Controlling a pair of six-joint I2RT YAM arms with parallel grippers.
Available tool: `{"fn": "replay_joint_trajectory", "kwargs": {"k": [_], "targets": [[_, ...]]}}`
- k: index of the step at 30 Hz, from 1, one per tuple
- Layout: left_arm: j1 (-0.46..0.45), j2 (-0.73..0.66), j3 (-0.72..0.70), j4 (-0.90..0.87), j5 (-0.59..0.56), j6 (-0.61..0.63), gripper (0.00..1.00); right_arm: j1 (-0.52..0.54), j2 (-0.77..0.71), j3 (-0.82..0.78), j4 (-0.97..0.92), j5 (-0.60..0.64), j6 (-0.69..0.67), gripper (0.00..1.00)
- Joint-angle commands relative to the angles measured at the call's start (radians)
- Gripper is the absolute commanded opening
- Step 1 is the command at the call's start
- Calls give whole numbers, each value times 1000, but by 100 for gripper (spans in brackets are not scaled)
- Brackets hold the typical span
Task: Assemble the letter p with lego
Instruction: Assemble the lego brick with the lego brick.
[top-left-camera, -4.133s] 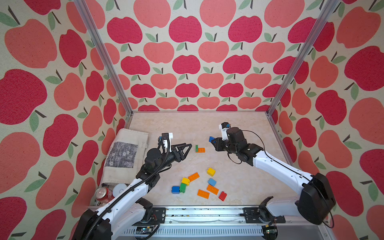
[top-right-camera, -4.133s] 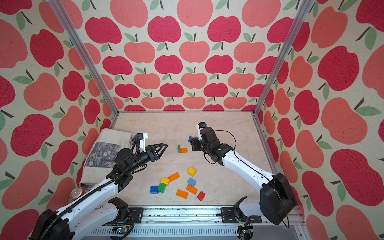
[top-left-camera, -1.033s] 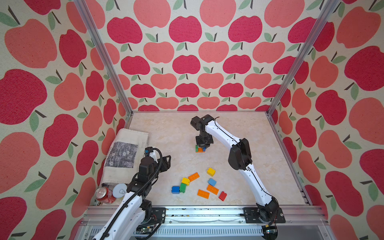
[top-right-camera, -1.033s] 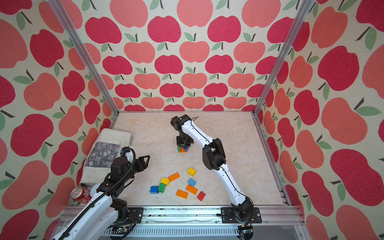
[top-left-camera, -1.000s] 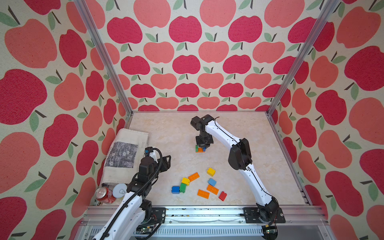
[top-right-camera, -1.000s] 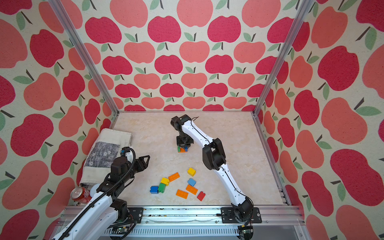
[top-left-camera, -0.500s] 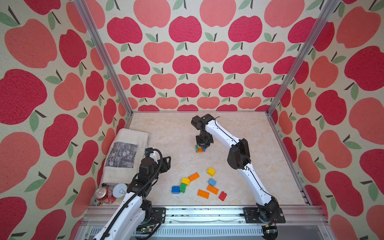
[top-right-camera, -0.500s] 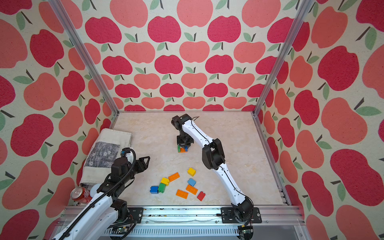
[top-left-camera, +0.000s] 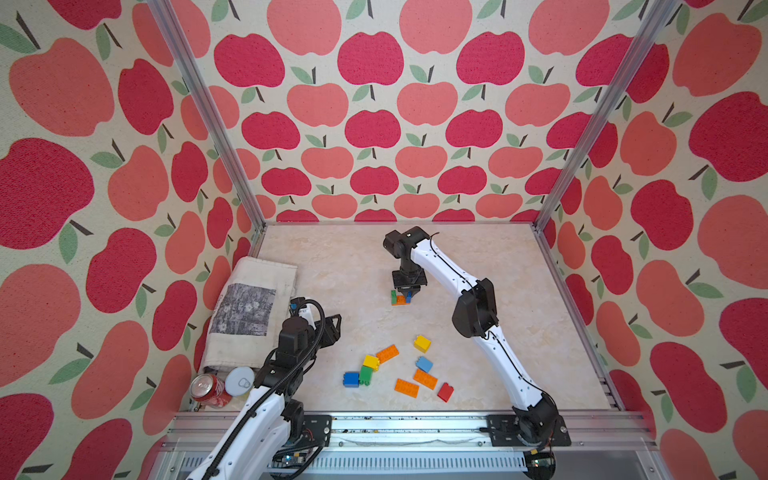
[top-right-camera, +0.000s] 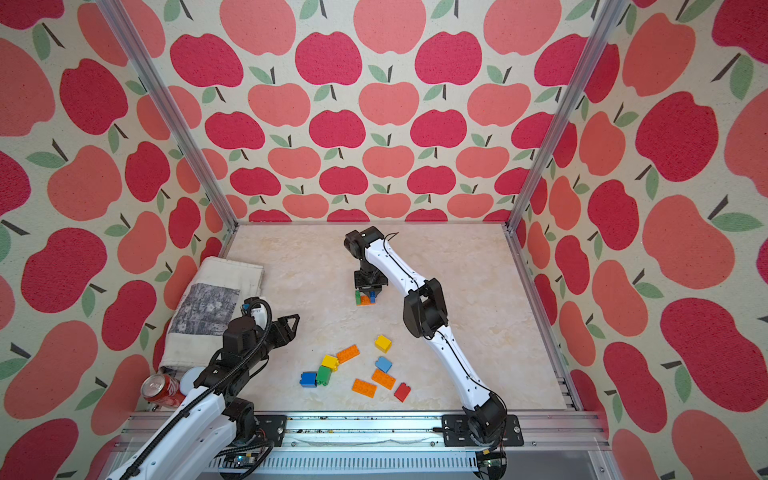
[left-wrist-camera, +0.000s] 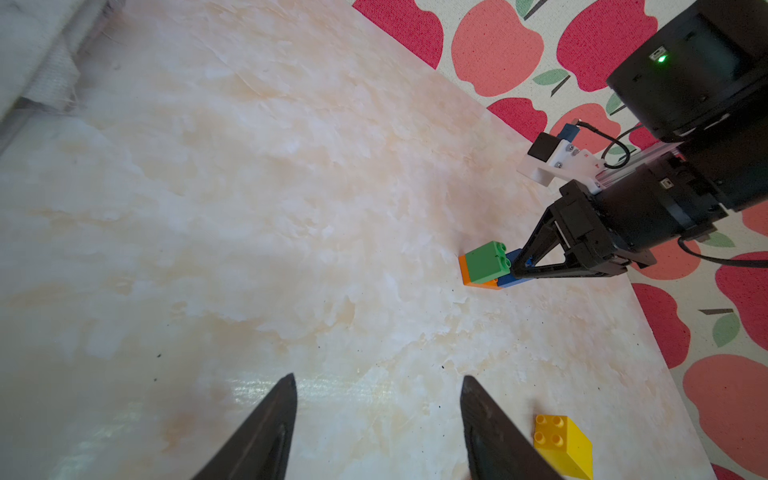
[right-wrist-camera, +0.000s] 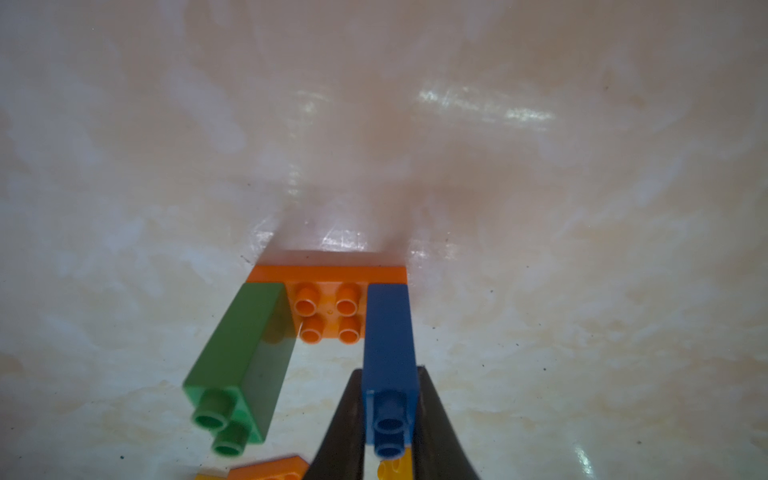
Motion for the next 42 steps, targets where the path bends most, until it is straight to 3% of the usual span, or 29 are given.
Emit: {"fn": "replay_joint_trajectory", "kwargs": {"k": [1,5,13,18,28,35,39,42], "targets": [[5,-4,-11,-2,-12,15,65,-29,129,-40,93,69,-29,0],[4,-5,1,-27,-15,17,65,-29,74,-72,47,70,-38,0],[3,80,50,-23,69,26,66,-2,-209,-471,207,14,-41,0],[-6,126,120,-57,117,46,65,-1,-294,-627,316,-11,-29,1],[-58,222,252,-177,190,109,67,7,-454,-727,408,26,-86,51],[-101,284,318,-258,170,109,66,19,-818,-1111,625,46,-198,54],[-108,302,359,-296,146,94,65,83,-1054,-1367,758,71,-277,54],[-112,322,385,-310,120,82,65,151,-1175,-1495,802,108,-280,61]]}}
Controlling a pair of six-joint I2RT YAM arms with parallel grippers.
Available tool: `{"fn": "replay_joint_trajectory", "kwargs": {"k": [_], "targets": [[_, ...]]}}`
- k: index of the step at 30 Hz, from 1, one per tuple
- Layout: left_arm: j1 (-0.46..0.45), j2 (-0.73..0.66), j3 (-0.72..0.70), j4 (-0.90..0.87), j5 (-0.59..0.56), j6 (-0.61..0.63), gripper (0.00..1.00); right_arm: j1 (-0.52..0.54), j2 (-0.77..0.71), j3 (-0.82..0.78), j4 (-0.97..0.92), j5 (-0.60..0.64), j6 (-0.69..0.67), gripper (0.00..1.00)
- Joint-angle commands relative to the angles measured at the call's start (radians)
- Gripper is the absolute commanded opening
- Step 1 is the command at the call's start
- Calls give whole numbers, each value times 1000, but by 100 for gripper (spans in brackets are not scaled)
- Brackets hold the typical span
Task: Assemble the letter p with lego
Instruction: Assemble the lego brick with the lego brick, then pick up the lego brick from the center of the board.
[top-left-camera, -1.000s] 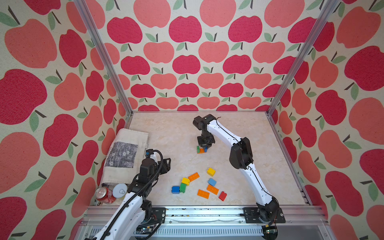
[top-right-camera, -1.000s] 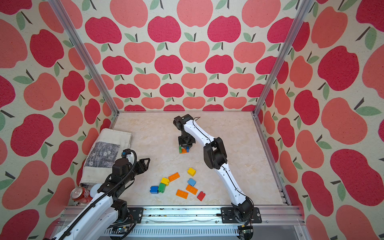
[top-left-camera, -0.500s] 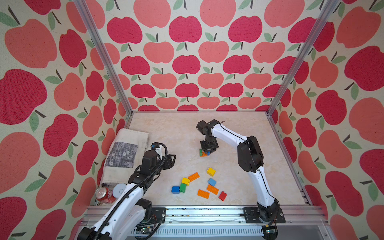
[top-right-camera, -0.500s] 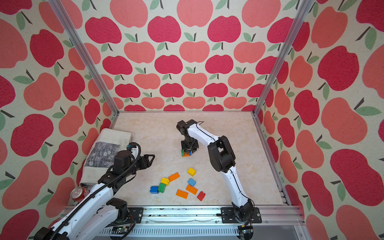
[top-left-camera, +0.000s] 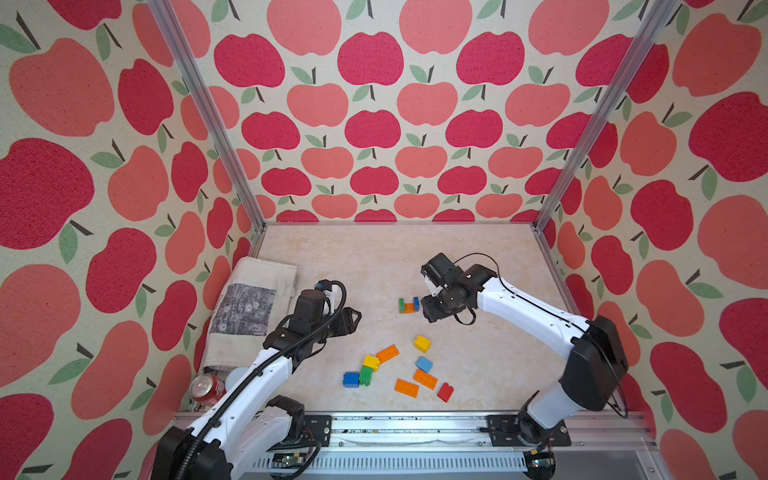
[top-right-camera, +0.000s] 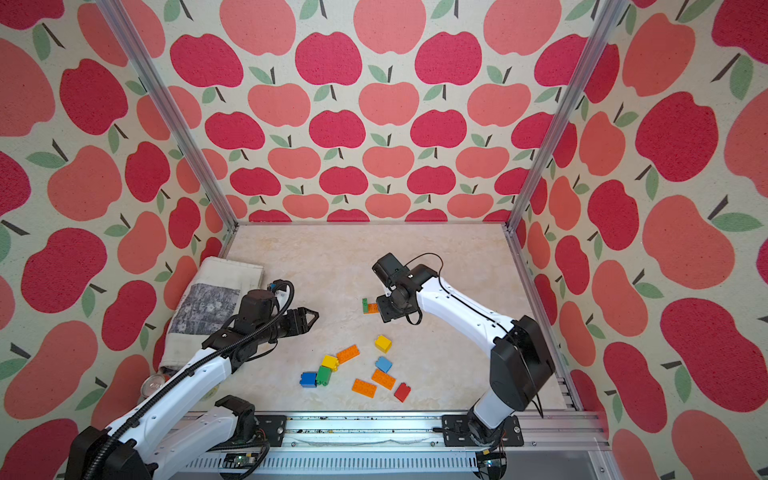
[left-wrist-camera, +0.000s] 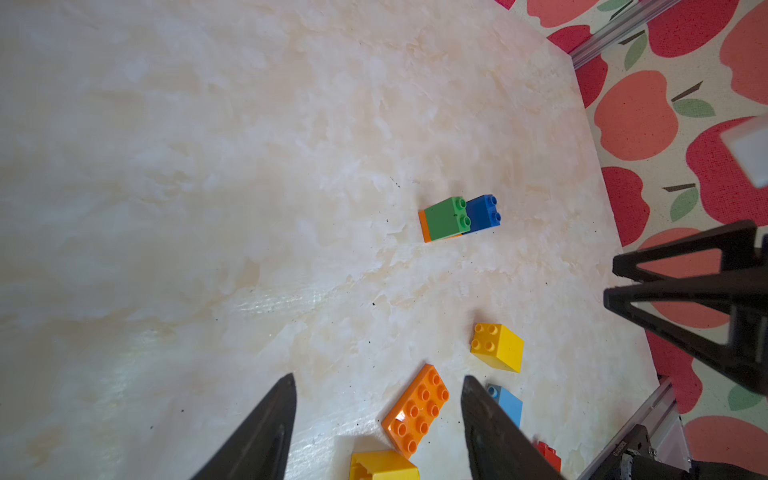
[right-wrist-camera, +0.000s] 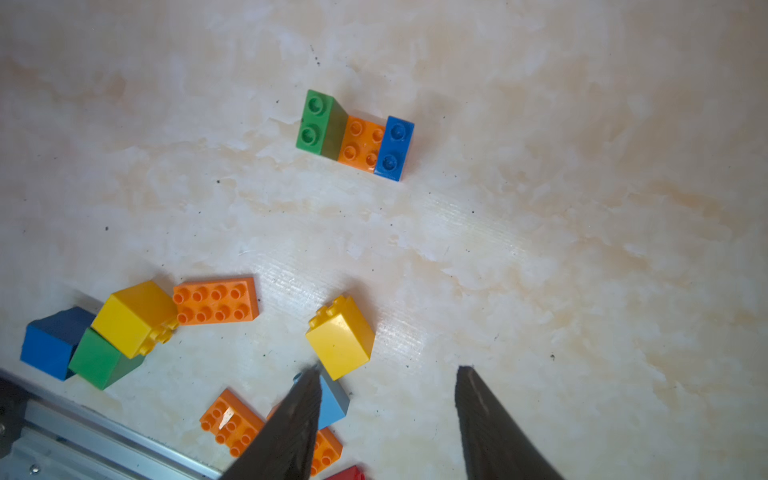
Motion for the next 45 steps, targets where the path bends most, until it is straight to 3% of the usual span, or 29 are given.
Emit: {"fn": "replay_joint_trajectory", "kwargs": {"k": [1,6,12,28,35,41,45], "targets": [[-6,19,46,-54,-52,-7,65,73,-90,-143,114,57,-42,63],[-4,15,56,-64,-103,-44,65,186,-231,-354,251,37,-68,70],[2,-18,32,-57,-134,-66,66,292,-292,-485,325,-56,-90,67],[44,-87,-11,-66,-120,-72,65,350,-48,-452,254,-64,-74,64],[50,-84,-24,-58,-110,-80,65,350,0,-443,259,-60,-75,54],[53,-93,-29,-57,-111,-83,65,350,19,-424,247,-48,-89,35],[55,-92,-30,-56,-108,-85,65,378,4,-423,243,-29,-94,29]]}}
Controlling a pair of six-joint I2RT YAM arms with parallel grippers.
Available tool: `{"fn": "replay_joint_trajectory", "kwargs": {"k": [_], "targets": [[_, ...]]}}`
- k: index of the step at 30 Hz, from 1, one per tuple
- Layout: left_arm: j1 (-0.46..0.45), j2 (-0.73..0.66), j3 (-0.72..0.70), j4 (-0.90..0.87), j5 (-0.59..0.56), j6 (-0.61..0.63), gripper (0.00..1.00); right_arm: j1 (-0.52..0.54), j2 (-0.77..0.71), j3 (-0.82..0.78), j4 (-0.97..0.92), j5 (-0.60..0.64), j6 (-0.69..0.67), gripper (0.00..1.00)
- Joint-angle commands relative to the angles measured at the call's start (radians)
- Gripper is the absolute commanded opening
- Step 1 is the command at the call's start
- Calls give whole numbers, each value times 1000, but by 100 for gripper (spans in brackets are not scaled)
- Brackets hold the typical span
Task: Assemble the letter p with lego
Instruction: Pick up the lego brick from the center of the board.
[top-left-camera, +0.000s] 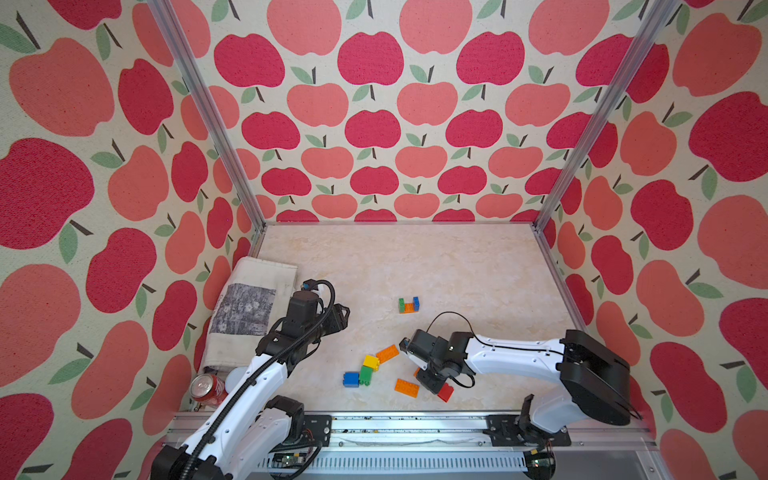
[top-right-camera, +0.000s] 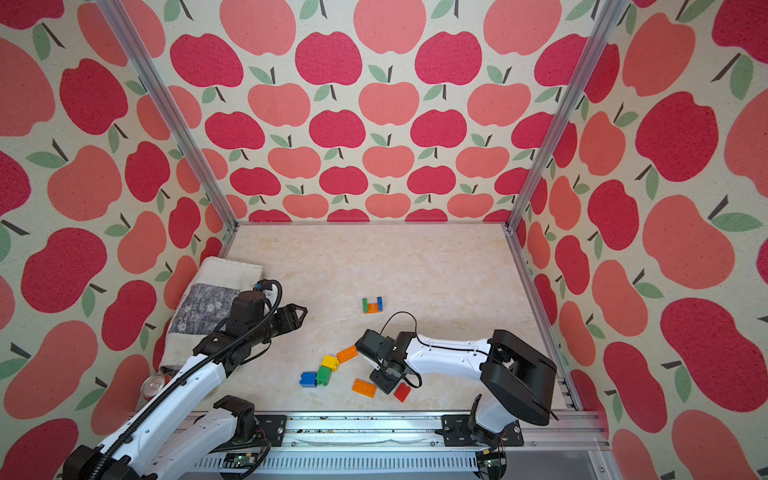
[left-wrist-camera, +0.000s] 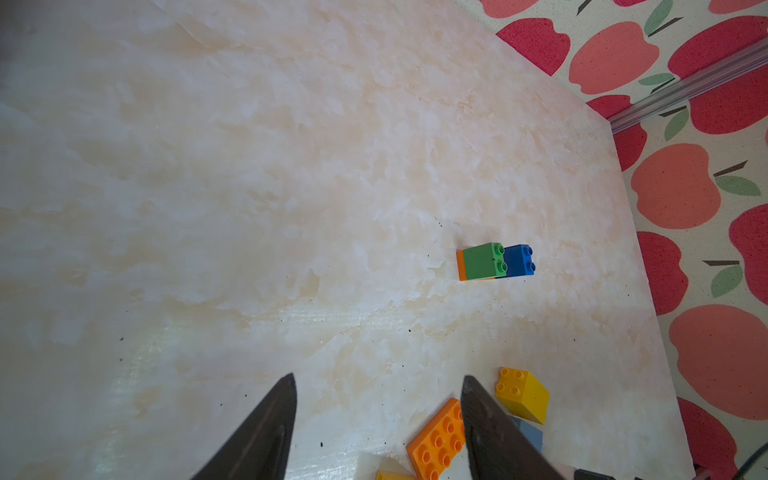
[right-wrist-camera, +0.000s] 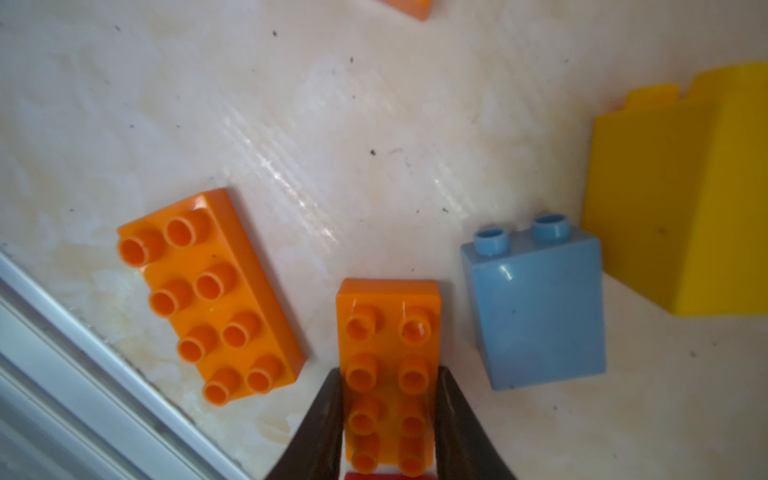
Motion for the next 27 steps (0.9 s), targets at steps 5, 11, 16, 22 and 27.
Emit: {"fn": "replay_joint_trajectory", "kwargs": {"k": [5,11,16,22,27], "targets": [[9,-10,-19,-3,10,-24,65,34,-42,20,-43,58,-31,25],[16,-3,-4,-13,23,-21,65,31,-102,33,-62,68,-82,24],[23,-20,1,-34,28,-7,65,16,-139,78,-98,48,-135,23],[35,-29,-14,-32,62,-8,65,-68,-191,121,-116,20,-206,23],[34,-26,-31,-9,92,-17,65,-136,-187,195,-120,-31,-309,23]]}}
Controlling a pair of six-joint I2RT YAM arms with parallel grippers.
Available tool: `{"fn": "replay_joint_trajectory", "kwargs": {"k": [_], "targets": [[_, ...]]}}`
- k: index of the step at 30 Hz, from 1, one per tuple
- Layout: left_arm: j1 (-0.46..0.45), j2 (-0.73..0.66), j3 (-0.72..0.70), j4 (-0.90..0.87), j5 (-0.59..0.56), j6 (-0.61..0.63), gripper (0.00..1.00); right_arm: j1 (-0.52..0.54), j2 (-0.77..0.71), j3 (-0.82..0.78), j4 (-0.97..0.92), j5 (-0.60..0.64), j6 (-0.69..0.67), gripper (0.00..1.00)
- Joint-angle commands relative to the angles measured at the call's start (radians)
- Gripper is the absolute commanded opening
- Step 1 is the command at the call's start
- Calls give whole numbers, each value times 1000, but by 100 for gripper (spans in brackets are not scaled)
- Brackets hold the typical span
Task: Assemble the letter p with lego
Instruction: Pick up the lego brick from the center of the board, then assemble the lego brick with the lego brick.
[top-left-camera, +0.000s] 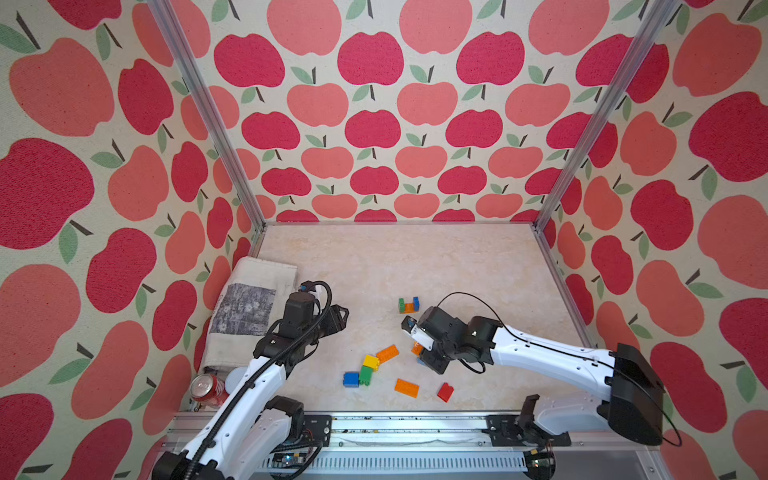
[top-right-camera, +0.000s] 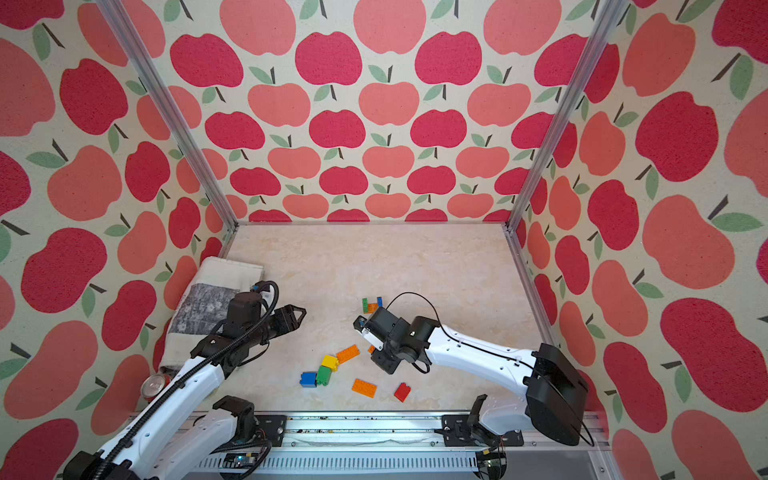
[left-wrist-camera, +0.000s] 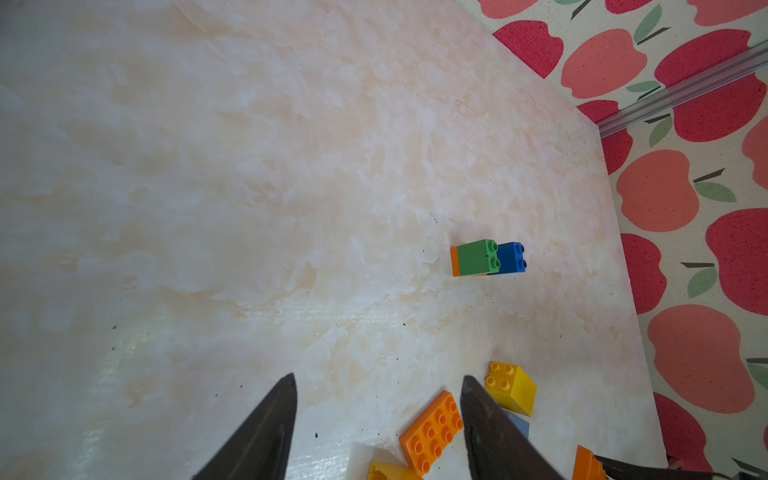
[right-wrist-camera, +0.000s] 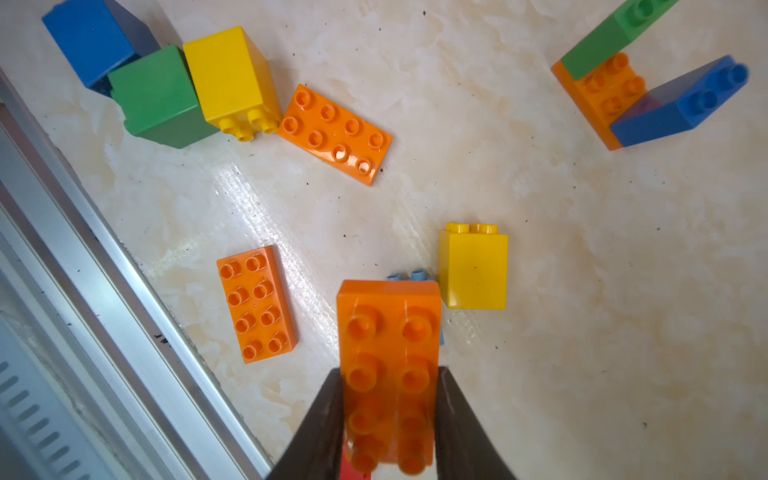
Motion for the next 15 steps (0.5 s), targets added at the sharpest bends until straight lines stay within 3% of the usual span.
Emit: {"fn": "replay_joint_trajectory", "kwargs": {"k": [1,12,15], "targets": [[5,0,-18,3,38,-2,65,-35,7,78,-33,-54,-118,23],[4,78,10,15,91,18,65,-205,131,249,-53,-138,-471,19],[5,94,5,25,104,20,65,-275,189,332,-112,-254,-551,19]]}}
